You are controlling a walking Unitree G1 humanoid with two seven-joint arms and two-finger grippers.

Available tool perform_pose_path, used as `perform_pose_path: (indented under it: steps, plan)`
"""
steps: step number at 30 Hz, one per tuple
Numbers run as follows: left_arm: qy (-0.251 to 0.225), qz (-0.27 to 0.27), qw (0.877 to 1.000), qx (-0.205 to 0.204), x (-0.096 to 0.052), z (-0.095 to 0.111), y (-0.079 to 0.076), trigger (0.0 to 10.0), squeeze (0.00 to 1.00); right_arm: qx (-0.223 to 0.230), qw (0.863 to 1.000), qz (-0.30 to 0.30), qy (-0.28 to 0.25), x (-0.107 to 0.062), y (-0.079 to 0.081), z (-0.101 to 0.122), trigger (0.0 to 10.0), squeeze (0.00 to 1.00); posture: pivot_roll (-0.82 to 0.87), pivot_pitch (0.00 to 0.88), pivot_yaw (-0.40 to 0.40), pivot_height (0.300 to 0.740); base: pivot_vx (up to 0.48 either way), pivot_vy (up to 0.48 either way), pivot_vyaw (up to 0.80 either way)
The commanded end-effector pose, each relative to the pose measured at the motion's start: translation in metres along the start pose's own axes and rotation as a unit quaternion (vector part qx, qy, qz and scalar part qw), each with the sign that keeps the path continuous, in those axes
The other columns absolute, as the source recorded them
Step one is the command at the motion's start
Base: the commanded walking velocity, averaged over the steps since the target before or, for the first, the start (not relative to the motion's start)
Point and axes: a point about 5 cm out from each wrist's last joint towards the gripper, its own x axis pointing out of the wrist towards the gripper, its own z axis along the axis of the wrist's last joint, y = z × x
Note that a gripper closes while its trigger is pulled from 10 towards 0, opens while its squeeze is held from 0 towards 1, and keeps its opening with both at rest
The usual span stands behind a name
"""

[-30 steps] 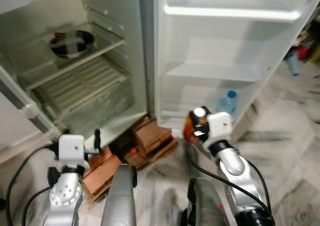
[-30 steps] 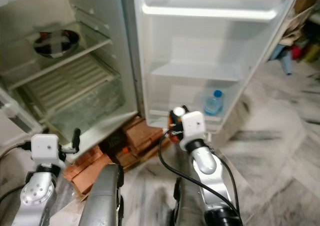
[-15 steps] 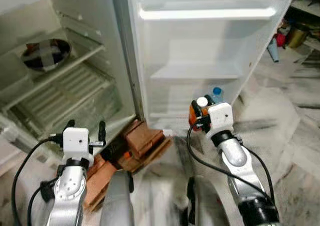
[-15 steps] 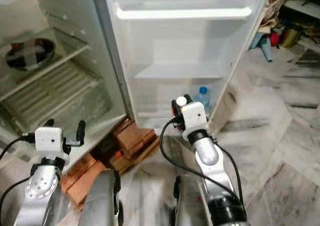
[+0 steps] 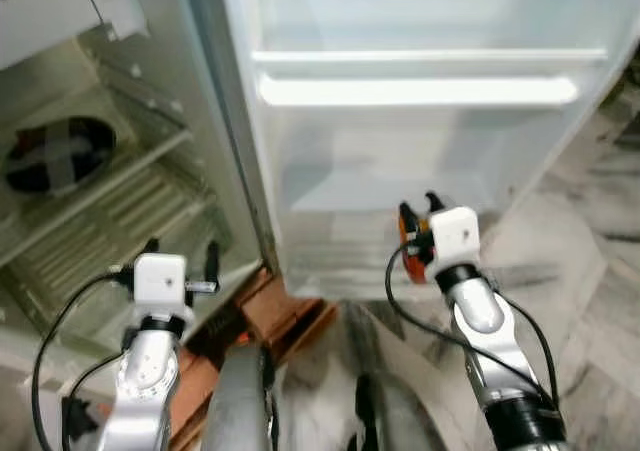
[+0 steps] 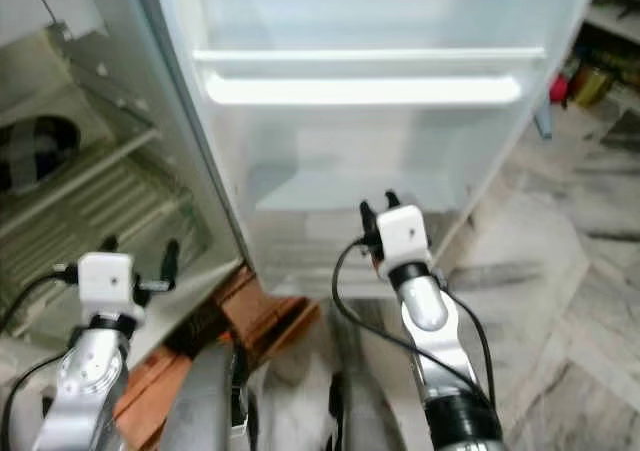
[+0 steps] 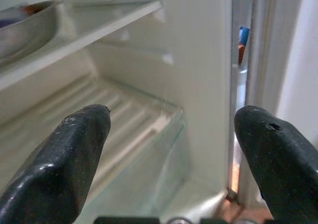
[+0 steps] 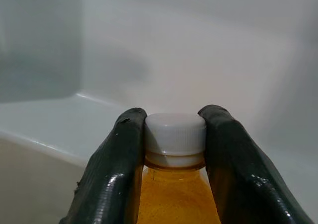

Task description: Restocking fridge

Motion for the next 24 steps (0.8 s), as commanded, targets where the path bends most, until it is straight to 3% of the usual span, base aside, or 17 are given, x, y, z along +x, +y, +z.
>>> perform_pose_path:
  steps: [1,9,12,17,21,24]
  plan:
    - [-0.003,-0.013,1.000,-0.009,-0.002,0.001,-0.009,10.0,0.00,-0.008,1.000,-0.005,0.009,-0.001,-0.008,-0.003,10.0,0.00,0.10,0.131,0.023,0.621,0.000,0.000,0.00]
    - [0.000,-0.015,1.000,-0.009,-0.003,0.001,-0.010,10.0,0.00,0.008,1.000,0.002,0.014,-0.002,-0.003,-0.005,10.0,0.00,0.10,0.136,0.026,0.621,0.000,0.000,0.00]
    - [0.000,-0.016,1.000,-0.008,-0.003,0.001,-0.010,10.0,0.00,0.063,0.998,0.023,0.020,-0.002,0.003,-0.006,10.0,0.00,0.10,0.138,0.026,0.621,0.000,0.000,0.00]
    - [0.002,-0.017,1.000,-0.006,-0.004,0.001,-0.010,10.0,0.00,0.104,0.992,0.069,0.022,0.001,0.017,-0.003,10.0,0.00,0.11,0.142,0.028,0.621,0.000,0.000,0.00]
    - [0.003,-0.017,1.000,-0.005,-0.004,0.001,-0.009,10.0,0.00,0.099,0.991,0.083,0.022,0.003,0.021,-0.003,10.0,0.00,0.11,0.146,0.029,0.621,0.000,0.000,0.00]
    - [0.003,-0.017,1.000,-0.003,-0.005,0.002,-0.009,10.0,0.00,0.069,0.994,0.079,0.012,0.009,0.019,-0.003,10.0,0.00,0.13,0.154,0.033,0.621,0.000,0.000,0.00]
